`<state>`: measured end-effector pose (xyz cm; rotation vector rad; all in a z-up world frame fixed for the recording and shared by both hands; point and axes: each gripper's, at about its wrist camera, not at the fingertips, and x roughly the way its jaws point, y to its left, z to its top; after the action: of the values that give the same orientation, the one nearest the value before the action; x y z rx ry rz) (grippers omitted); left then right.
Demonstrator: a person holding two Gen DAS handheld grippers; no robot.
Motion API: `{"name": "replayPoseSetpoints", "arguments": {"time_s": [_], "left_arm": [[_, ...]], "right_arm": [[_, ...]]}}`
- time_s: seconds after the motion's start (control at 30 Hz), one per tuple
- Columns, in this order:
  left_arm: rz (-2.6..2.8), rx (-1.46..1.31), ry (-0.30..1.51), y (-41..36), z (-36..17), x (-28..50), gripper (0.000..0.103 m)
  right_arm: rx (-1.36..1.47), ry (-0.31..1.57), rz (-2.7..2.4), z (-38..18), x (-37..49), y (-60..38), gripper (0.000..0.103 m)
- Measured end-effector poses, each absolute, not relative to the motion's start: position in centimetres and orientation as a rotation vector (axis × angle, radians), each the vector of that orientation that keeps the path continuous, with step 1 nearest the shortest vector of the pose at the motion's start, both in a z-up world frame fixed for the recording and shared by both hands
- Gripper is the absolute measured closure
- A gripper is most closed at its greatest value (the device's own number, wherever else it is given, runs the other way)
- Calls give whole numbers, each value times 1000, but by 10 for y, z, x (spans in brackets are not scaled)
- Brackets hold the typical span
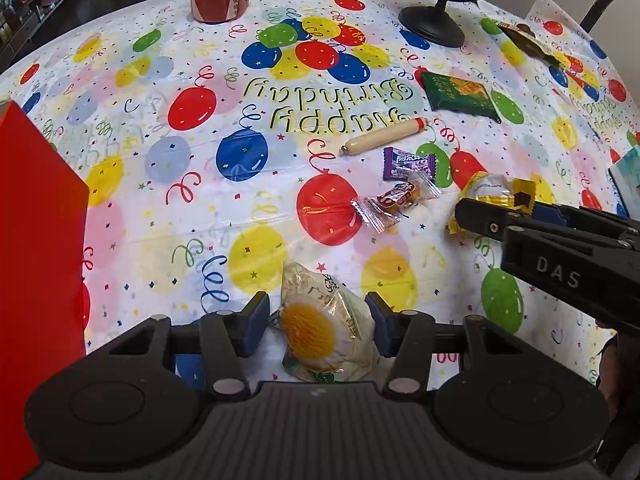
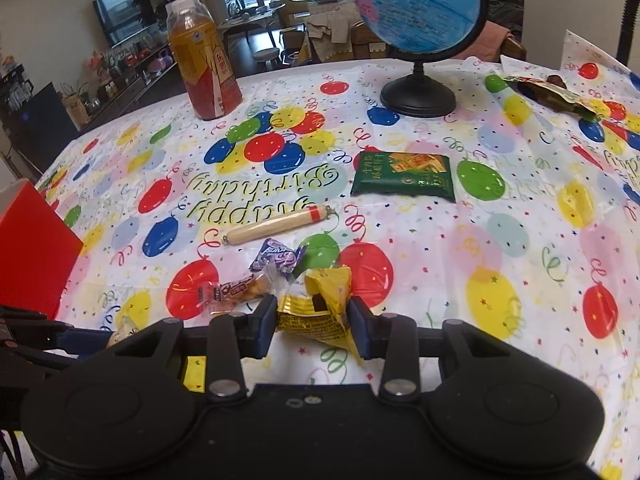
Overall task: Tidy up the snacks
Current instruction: 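Grasp the clear egg-yolk pastry with the left gripper while the right grasps the yellow packet, then carry the pastry and yellow packet into the red box and open both grippers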
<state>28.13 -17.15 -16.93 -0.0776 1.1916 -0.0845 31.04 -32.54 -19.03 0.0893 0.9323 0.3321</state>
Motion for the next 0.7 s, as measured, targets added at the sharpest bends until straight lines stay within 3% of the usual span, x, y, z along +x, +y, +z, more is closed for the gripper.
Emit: {"name": "replayPoseSetpoints", "arguments": {"time_s": [0.7], "left_arm": [[-127, -119, 1091, -141, -95, 233, 51]], "right_arm": [[114, 823, 306, -108, 238, -310, 66]]}}
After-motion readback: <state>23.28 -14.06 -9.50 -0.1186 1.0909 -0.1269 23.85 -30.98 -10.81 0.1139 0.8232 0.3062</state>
